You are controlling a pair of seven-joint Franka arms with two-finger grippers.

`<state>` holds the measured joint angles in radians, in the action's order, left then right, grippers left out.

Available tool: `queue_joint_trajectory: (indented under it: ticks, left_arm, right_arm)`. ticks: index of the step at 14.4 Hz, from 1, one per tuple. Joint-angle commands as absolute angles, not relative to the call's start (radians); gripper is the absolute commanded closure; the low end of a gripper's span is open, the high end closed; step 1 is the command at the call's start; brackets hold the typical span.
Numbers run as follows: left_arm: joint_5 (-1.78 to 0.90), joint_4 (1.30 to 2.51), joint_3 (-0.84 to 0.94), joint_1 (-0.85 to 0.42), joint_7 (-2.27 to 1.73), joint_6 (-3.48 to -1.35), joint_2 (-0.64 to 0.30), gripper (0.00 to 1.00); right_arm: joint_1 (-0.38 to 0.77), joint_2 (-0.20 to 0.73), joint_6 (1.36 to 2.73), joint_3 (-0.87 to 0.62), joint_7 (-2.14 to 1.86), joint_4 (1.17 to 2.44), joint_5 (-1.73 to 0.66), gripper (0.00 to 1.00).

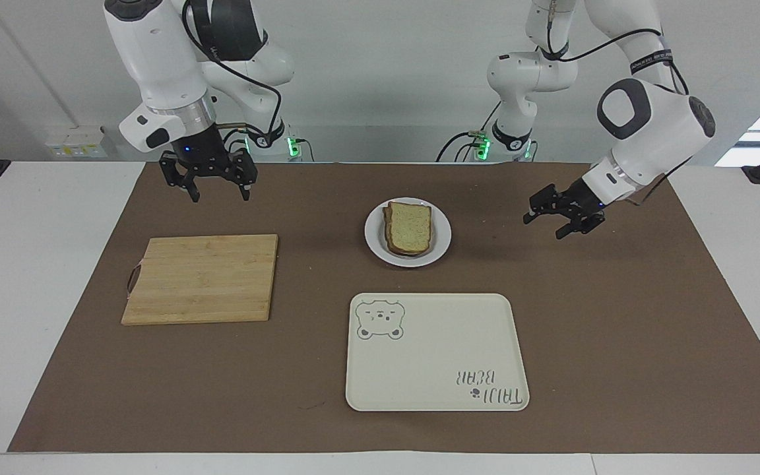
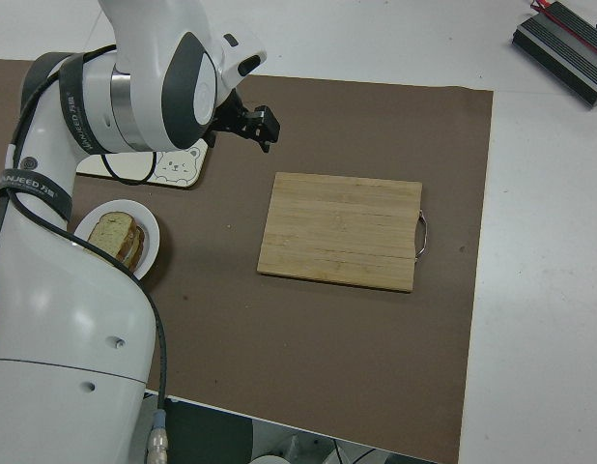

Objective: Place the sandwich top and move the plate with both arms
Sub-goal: 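Withdraw the right gripper while the left gripper reaches toward the plate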

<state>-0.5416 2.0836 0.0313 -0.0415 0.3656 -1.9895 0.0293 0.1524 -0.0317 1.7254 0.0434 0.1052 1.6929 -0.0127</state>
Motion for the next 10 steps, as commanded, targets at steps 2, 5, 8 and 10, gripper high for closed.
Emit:
queue_joint_trajectory:
  ticks: [2,5,8,10]
  left_arm:
    - [-0.662,2.207,0.020,-0.110,0.425,-2.114,0.040,0.00]
    - [-0.751,2.256,0.020,-0.144,0.426,-2.137,0.035,0.00]
    - [-0.822,2.302,0.020,-0.211,0.426,-2.230,0.020,0.00]
    - [-0.868,2.306,0.020,-0.251,0.426,-2.266,-0.009,0.00]
  right_arm:
    - [0.140,-0.031,1.614,0.064,0.068,1.597,0.009,0.00]
    - [0.127,-0.060,1.569,0.101,0.023,1.572,0.009,0.00]
    - [0.123,-0.093,1.523,0.146,0.005,1.569,0.009,0.00]
    - [0.123,-0.130,1.514,0.161,-0.032,1.586,0.009,0.00]
